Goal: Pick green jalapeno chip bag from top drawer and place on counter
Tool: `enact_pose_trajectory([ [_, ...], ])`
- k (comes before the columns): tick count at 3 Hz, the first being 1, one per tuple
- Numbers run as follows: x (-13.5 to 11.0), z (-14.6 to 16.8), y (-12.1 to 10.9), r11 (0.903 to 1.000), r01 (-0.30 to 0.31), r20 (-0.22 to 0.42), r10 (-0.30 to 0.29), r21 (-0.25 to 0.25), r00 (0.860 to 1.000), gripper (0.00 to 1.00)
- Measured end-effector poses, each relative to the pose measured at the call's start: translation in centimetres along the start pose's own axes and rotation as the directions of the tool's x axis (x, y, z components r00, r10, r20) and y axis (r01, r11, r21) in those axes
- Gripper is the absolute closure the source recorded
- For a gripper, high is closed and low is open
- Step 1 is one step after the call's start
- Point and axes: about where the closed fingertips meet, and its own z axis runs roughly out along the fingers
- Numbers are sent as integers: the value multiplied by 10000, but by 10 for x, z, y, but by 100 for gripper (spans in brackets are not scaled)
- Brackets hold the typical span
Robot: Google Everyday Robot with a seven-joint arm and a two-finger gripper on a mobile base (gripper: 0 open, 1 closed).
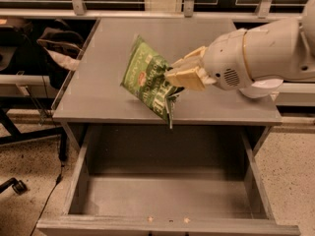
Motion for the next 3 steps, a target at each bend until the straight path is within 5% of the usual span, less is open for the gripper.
enact_pose_trajectory([
  [3, -10, 80, -49, 9991, 208, 257, -198, -364, 9995, 100],
])
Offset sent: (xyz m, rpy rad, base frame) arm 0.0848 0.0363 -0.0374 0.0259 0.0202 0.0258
